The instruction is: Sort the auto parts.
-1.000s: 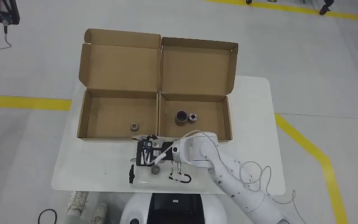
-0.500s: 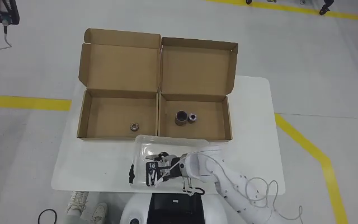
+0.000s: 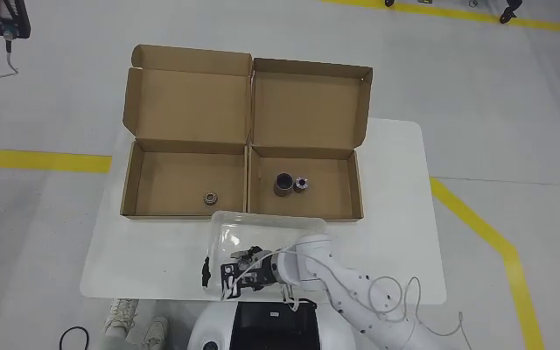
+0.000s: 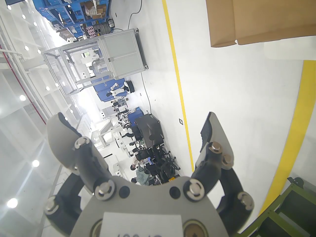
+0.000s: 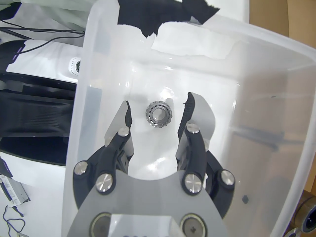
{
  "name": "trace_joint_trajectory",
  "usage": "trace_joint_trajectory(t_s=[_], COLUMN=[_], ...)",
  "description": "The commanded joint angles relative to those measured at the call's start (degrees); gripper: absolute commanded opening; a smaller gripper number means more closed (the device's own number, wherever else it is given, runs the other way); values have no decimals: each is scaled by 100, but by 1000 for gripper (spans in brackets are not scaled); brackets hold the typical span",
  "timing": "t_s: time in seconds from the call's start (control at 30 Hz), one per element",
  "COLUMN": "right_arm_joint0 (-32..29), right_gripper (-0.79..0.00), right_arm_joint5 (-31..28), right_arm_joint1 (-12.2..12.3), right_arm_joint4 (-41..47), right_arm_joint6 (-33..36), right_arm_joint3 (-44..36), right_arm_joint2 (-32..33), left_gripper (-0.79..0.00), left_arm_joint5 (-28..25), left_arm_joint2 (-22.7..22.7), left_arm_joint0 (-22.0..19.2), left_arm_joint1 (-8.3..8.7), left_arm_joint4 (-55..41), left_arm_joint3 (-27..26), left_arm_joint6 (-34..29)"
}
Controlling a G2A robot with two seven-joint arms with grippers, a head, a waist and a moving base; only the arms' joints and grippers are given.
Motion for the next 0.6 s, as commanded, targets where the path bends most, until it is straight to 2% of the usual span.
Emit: trace_joint_trajectory(t_s=[0.0, 0.17, 0.57], right_arm_joint0=[25, 109, 339], right_gripper=[-342, -348, -391], right_arm_joint5=[56, 323, 549], right_arm_joint1=[-6, -38, -130], right_arm_joint4=[-21, -206, -279], right_arm_joint6=[27, 181, 161], right_arm_joint3=[25, 143, 456], right_arm_joint2=[-46, -206, -503], left_gripper=[0, 0, 0], left_arm_joint5=[0, 0, 0], left_arm_joint2=[0, 0, 0], left_arm_joint0=[0, 0, 0], left_arm_joint1=[0, 0, 0], left_arm_joint4=[0, 0, 0], left_arm_joint3=[0, 0, 0], left_arm_joint6=[0, 0, 0])
